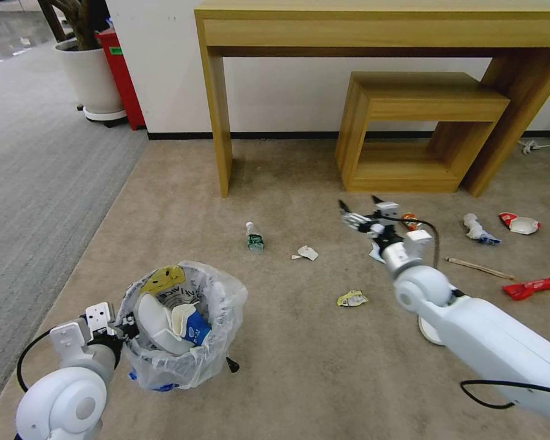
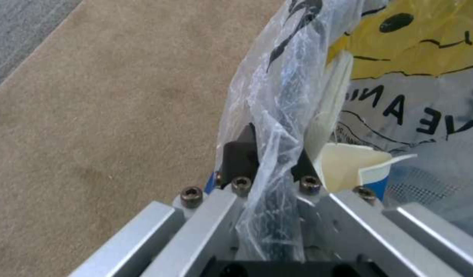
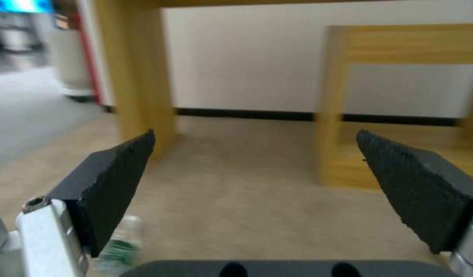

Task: Pick up the trash bin and place the garbage on the floor into it.

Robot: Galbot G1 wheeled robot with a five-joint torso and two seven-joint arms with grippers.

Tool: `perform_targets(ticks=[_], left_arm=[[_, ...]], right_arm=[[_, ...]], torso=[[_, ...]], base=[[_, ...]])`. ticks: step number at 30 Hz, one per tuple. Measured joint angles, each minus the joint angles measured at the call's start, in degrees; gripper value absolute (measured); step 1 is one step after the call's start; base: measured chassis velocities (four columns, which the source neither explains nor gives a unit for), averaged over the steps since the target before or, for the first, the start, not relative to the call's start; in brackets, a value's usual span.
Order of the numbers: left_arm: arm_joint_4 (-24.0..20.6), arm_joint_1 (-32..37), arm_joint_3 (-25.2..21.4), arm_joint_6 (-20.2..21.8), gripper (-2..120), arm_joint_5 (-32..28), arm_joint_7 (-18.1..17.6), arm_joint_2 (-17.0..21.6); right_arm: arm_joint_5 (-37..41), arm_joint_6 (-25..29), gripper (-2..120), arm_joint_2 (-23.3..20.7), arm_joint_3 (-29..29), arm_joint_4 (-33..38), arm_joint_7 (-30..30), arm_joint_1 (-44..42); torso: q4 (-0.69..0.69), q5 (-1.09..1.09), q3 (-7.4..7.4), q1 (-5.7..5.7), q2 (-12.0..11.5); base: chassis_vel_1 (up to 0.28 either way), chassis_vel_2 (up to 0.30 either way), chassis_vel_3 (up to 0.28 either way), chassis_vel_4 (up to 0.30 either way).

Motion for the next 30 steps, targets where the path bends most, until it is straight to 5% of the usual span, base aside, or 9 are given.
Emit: perform_targets(ticks=[10,30], left_arm=[[-0.2,0.5,-0.2,-1.7,0,0.6,1.9,0.4],[-0.9,1.2,-1.0,-2.4,0,0.5,2.1,0.4]], right_arm=[[-5.0,-1.5,100,-2.9,12.7,2.2,3.4,-13.6],[-9.5,-2.7,100,-2.2,23.2,4.6,7.2,-23.2]], torso=[[0.0,-0.02,0.0,0.0,0.0],[0.0,-0.01,0.0,-0.01,0.0]], base=[[0.0,0.0,0.0,0.0],[0.0,0.0,0.0,0.0]])
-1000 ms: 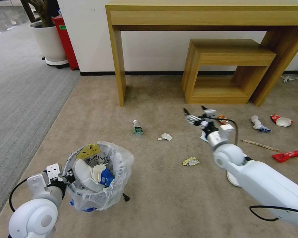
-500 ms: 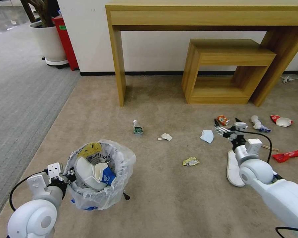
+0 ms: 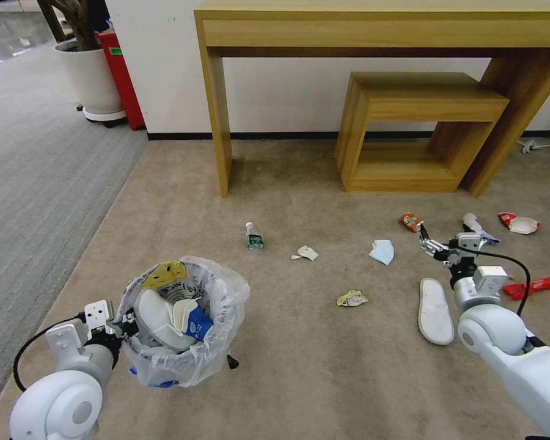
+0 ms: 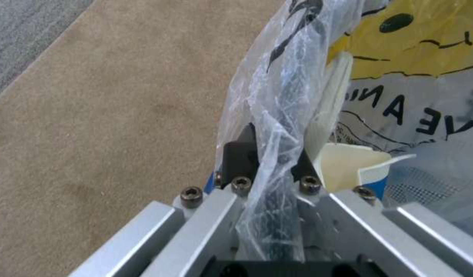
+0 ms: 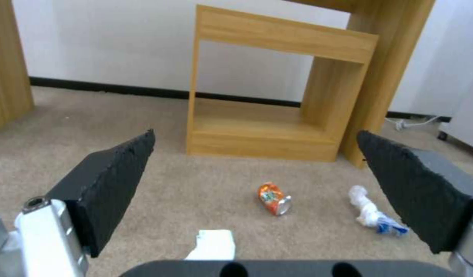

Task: Pick up the trash bin and place the garbage on the floor into it.

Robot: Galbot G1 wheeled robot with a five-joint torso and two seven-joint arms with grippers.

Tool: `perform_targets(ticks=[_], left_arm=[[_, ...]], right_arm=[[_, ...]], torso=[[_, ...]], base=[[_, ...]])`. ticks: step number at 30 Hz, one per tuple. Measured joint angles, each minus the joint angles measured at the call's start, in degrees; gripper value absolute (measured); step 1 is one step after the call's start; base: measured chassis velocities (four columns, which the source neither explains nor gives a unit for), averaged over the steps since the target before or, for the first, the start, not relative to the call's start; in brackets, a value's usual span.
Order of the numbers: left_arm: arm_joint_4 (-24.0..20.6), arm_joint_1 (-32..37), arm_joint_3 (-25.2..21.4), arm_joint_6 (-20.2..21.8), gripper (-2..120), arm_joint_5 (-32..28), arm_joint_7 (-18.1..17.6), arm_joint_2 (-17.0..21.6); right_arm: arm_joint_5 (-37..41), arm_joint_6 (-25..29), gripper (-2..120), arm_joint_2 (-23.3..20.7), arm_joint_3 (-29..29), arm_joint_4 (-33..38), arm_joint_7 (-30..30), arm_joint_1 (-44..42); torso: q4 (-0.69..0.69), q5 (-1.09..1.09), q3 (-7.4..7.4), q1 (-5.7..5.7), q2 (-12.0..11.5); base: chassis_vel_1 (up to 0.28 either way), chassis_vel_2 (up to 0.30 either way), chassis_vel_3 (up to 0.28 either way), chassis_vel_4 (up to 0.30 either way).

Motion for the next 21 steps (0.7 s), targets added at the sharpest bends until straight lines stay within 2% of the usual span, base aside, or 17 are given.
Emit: perform_targets(ticks=[13,21], left_arm=[[-0.1,0.9,-0.6,0.0,0,0.1,0.1,-0.2],[-0.6,1.6,-0.8,-0.1,0,0.7,0.3,-0.7]], right_arm=[[-4.4,2.2,100,2.0,-0.5,-2.6,-1.0,0.9],[-6.0,3.1,100,2.7,-0.9,-3.0,-1.2,1.1]], torso=[[0.0,0.0,0.0,0.0,0.0],[-0.02,0.0,0.0,0.0,0.0]], base=[[0.0,0.0,0.0,0.0],[-0.052,-0.05,-0.052,-0.068]])
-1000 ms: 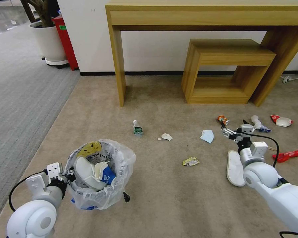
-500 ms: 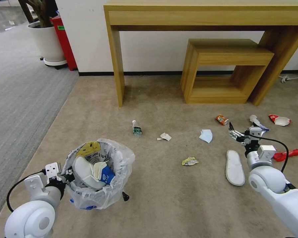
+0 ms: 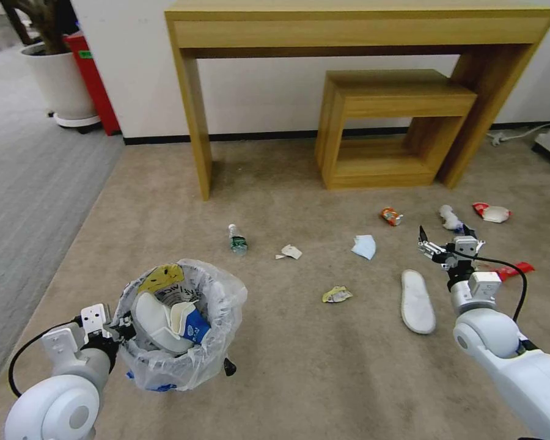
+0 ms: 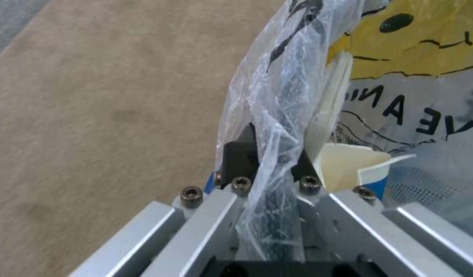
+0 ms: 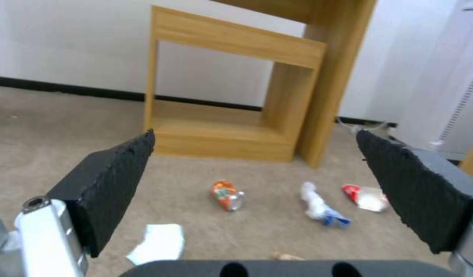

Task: Pick up the trash bin and place the garbage on the floor into it.

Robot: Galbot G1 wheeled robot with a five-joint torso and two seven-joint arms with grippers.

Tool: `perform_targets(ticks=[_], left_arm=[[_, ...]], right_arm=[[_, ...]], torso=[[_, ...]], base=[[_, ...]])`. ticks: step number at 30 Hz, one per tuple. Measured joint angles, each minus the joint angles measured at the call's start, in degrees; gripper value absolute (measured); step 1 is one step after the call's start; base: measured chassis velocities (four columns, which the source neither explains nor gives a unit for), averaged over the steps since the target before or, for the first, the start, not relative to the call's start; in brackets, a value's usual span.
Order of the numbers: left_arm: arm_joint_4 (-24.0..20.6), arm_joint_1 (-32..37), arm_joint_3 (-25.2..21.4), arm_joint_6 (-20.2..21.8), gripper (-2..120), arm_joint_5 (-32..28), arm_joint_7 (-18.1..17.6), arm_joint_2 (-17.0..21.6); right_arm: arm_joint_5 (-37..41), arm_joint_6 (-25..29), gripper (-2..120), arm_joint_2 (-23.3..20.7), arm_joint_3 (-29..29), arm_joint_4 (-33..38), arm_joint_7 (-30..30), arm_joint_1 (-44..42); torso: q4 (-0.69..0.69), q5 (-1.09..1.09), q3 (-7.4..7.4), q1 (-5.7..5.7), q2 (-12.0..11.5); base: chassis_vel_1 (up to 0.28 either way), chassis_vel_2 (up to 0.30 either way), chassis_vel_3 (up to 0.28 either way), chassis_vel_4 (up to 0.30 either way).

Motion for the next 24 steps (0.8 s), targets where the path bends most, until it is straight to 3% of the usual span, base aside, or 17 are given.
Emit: perform_targets(ticks=[24], left_arm=[[1.2,-0.7,-0.1,-0.1,0,-0.9,-0.9,0.0]], right_arm=[[-0.2,1.4,100,0.7,0.2,-0.6,-2.8,0.2]], torso=[[0.02,0.0,0.0,0.0,0.0]], base=[[-0.003,-0.003,-0.003,-0.002]])
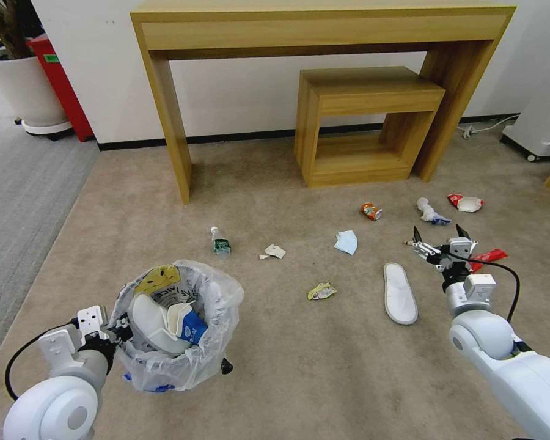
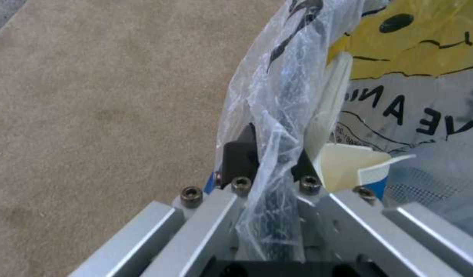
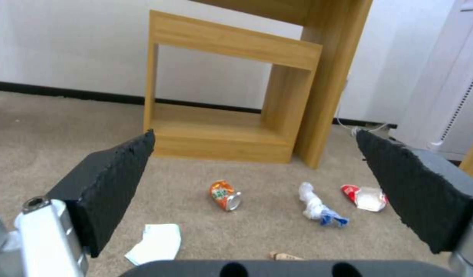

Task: Pick up the trash bin and place the garbage on the floor into it.

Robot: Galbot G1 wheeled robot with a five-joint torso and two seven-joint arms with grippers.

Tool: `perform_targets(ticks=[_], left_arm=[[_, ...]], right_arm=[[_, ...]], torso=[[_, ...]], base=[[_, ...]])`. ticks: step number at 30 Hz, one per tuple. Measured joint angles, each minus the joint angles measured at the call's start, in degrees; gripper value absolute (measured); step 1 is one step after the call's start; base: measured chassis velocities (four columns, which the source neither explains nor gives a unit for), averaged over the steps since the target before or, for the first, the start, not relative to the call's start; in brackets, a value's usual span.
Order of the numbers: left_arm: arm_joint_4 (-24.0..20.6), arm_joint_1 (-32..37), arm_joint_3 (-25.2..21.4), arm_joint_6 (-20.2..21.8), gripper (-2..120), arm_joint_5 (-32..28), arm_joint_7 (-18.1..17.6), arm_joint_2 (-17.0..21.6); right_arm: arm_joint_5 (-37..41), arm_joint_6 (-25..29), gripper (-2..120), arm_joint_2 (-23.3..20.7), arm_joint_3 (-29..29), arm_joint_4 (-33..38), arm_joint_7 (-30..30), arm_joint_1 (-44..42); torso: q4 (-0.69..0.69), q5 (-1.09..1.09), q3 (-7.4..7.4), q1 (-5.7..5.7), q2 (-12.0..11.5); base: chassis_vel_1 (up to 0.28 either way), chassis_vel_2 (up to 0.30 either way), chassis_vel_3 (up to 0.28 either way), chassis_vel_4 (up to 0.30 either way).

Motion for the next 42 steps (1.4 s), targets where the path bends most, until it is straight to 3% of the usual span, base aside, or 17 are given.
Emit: perform_targets(ticks=[13,42], left_arm=[[0.2,-0.2,-0.2,0.0,0,-0.9,-0.7,0.3],[0.7,0.0,-0.1,-0.5,0,-0.6,-0.5,0.1]], right_arm=[[0.0,0.1,100,0.1,-0.7,-0.3,-0.7,0.6],[-0.6,0.7,100,0.7,-1.9,-1.6,-1.3,1.3]], torso=[[-0.01,0.0,-0.01,0.0,0.0],[0.0,-0.01,0.0,0.0,0.0]], base=[[-0.008,0.008,0.007,-0.01],[-0.117,0.109,0.112,-0.11]])
